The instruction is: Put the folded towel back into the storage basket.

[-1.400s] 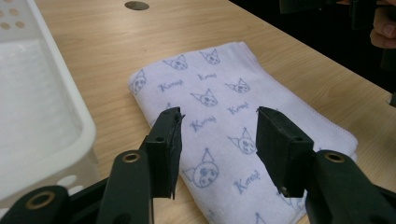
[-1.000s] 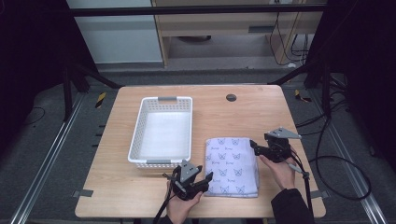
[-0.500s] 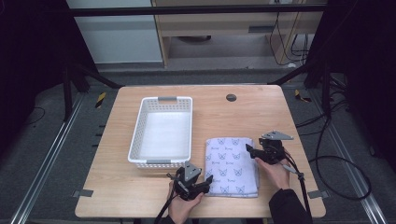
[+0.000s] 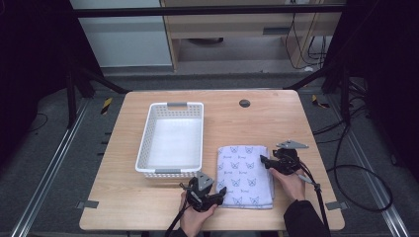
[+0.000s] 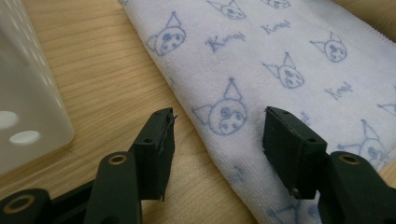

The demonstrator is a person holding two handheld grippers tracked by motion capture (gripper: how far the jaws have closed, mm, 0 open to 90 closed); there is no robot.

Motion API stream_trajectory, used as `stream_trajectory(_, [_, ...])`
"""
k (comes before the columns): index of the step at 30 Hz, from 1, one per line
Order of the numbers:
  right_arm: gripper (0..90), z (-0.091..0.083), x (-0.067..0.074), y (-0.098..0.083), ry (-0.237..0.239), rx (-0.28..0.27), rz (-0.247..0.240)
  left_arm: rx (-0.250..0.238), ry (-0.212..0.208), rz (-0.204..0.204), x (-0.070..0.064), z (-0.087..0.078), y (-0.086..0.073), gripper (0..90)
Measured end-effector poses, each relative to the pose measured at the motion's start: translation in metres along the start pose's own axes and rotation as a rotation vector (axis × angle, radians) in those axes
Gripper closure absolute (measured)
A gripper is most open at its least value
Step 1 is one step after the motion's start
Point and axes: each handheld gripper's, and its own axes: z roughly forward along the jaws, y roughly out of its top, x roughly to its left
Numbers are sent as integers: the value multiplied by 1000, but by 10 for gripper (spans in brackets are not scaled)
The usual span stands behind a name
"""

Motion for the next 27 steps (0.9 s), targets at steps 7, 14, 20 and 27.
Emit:
stream_trajectory(7, [417, 4, -1, -3, 15, 12, 14, 7, 11, 8, -1, 3, 0, 405])
stream_trajectory(14, [449, 7, 0, -4, 32, 25, 39, 18, 21, 19, -3, 4, 2, 405])
stream_trajectory(20, [512, 10, -1, -5, 59, 39, 85, 29, 17, 5, -5, 5, 4, 440])
stream_trajectory(27, [627, 10, 0, -5, 92, 43, 106, 31, -17, -37, -5, 5, 5, 574])
